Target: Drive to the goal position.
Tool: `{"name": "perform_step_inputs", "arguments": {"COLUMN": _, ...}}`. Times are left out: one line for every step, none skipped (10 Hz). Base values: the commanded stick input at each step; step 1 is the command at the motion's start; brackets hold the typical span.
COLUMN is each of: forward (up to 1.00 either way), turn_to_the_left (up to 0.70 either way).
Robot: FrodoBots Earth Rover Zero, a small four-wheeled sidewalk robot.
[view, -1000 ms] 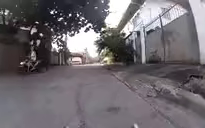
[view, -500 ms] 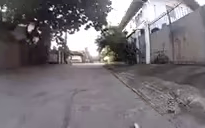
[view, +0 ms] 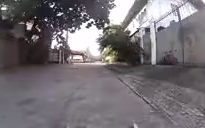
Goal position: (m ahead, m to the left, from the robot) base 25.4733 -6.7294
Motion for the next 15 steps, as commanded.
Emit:
{"name": "perform_step_inputs", "arguments": {"forward": 1.0, "turn_to_the_left": 0.0}}
{"name": "perform_step_inputs", "arguments": {"forward": 1.0, "turn_to_the_left": 0.0}}
{"name": "perform_step_inputs", "arguments": {"forward": 1.0, "turn_to_the_left": 0.0}}
{"name": "perform_step_inputs", "arguments": {"forward": 1.0, "turn_to_the_left": 0.0}}
{"name": "perform_step_inputs", "arguments": {"forward": 1.0, "turn_to_the_left": 0.0}}
{"name": "perform_step_inputs", "arguments": {"forward": 1.0, "turn_to_the_left": 0.0}}
{"name": "perform_step_inputs", "arguments": {"forward": 1.0, "turn_to_the_left": 0.0}}
{"name": "perform_step_inputs", "arguments": {"forward": 1.0, "turn_to_the_left": 0.0}}
{"name": "perform_step_inputs", "arguments": {"forward": 1.0, "turn_to_the_left": 0.0}}
{"name": "perform_step_inputs", "arguments": {"forward": 1.0, "turn_to_the_left": 0.0}}
{"name": "perform_step_inputs", "arguments": {"forward": 1.0, "turn_to_the_left": 0.0}}
{"name": "perform_step_inputs", "arguments": {"forward": 1.0, "turn_to_the_left": 0.0}}
{"name": "perform_step_inputs", "arguments": {"forward": 1.0, "turn_to_the_left": 0.0}}
{"name": "perform_step_inputs", "arguments": {"forward": 1.0, "turn_to_the_left": 0.0}}
{"name": "perform_step_inputs", "arguments": {"forward": 1.0, "turn_to_the_left": 0.0}}
